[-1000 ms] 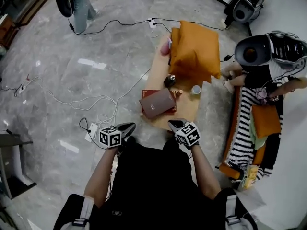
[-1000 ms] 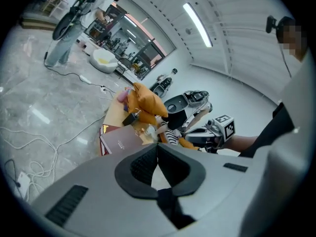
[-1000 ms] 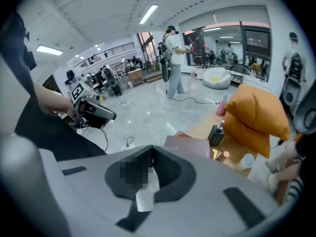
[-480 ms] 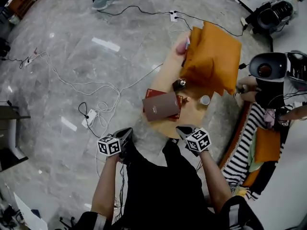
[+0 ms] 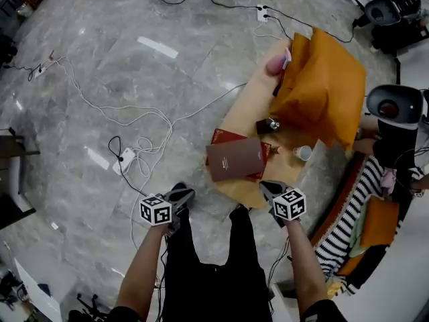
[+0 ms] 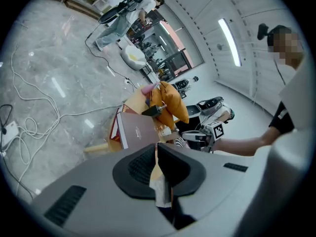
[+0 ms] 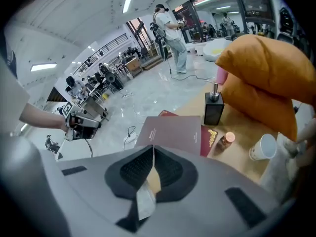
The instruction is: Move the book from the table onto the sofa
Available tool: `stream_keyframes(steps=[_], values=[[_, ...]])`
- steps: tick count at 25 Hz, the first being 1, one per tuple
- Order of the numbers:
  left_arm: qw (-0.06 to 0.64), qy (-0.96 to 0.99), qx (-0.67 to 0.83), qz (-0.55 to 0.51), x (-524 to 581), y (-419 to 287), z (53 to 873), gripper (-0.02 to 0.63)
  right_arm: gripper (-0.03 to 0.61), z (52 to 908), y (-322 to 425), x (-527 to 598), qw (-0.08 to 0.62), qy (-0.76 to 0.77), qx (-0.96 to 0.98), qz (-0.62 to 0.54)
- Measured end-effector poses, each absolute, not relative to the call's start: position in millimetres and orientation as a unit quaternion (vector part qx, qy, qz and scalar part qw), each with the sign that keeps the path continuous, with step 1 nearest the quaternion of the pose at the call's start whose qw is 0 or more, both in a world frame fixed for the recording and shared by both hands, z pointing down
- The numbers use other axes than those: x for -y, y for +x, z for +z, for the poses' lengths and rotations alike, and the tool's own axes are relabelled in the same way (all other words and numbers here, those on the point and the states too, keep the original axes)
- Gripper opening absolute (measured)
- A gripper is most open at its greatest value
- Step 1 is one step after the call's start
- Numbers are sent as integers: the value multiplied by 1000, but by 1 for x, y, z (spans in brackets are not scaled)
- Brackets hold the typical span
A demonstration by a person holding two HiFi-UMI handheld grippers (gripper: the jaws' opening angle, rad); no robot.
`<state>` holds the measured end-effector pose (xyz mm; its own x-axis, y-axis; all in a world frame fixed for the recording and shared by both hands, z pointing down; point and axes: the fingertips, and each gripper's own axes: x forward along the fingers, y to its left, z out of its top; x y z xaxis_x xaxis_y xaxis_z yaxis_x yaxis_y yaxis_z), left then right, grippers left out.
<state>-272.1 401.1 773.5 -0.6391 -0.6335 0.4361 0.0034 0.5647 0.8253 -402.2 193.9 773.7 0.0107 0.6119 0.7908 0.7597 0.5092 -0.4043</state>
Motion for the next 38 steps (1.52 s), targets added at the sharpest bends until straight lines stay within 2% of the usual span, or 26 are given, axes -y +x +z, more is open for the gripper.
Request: stream_keyframes(steps=[4, 7, 11, 13, 14, 20, 26, 29, 38], values=[[389, 226, 789, -419, -394, -293, 809, 11, 23, 805, -428, -198, 510, -469, 718, -70], [390, 231, 785, -422, -391, -308, 837, 11, 90, 828, -443, -203, 509, -461, 724, -68], [374, 221, 784, -444, -390, -321, 866, 14, 127, 856, -463, -203, 501, -453, 733, -76], [366, 212, 782, -459, -389, -324, 877, 46, 153, 867, -472, -199, 499, -450, 737, -74], [362, 208, 778, -470, -389, -326, 882, 87, 163, 872, -477, -198, 499, -449, 738, -67], [355, 198, 756, -513, -385, -335, 913, 199, 172, 903, -493, -192, 504, -439, 743, -37], [358, 211, 742, -527, -367, -340, 927, 216, 175, 911, -493, -193, 492, -456, 741, -25], [353, 215, 743, -527, -359, -347, 928, 217, 146, 909, -489, -195, 483, -464, 742, -21], [355, 212, 740, -531, -347, -358, 932, 218, 147, 911, -475, -198, 484, -466, 741, -10]])
